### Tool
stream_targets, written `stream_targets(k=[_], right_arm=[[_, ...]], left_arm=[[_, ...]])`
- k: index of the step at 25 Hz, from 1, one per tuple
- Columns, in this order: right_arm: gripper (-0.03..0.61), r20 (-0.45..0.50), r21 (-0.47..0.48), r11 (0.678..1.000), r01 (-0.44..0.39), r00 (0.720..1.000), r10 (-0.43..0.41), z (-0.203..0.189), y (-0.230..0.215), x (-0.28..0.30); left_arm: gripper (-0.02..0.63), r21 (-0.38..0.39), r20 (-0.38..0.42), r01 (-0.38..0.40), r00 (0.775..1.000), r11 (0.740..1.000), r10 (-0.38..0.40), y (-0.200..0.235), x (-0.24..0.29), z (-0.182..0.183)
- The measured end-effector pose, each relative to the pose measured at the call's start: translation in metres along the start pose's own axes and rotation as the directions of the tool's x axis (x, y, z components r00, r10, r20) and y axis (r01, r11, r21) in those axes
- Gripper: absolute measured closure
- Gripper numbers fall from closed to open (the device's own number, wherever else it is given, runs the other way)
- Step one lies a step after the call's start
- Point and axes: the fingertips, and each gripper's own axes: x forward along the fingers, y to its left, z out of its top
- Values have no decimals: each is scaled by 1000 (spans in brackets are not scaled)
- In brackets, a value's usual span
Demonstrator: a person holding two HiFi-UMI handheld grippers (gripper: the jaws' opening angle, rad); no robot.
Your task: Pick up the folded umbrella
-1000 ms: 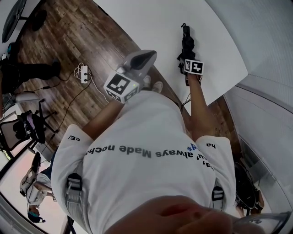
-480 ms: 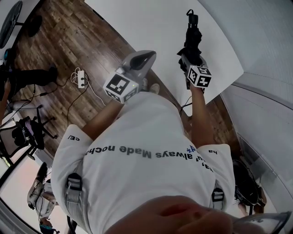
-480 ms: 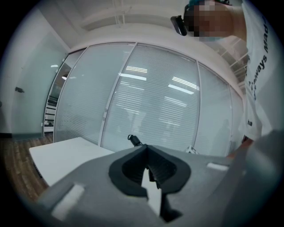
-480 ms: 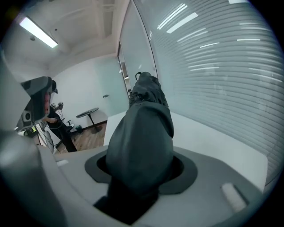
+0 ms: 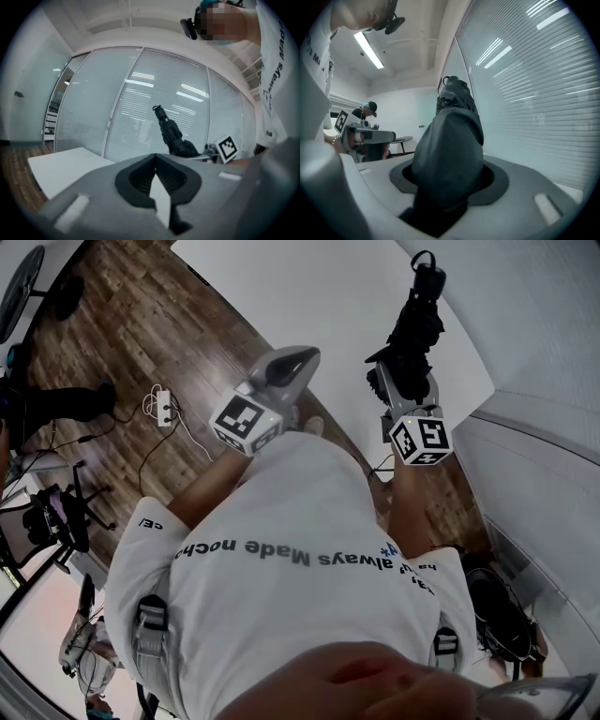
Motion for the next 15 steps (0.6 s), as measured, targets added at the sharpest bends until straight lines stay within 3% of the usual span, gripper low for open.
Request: stream_targets(k=[8,12,15], right_arm=[[334,147,-137,990,-23,988,44,56,50,-21],[333,196,-148,988,-42,978,71,69,72,-17],[333,217,-174,984,-44,973,82,75,74,-33]], left_arm=[[614,2,20,16,1000,1000,-16,13,-10,7],[614,-6,30,21,999,1000,-21,29,-12,9],[614,-3,33,23,999,1000,-23,17,-8,9]])
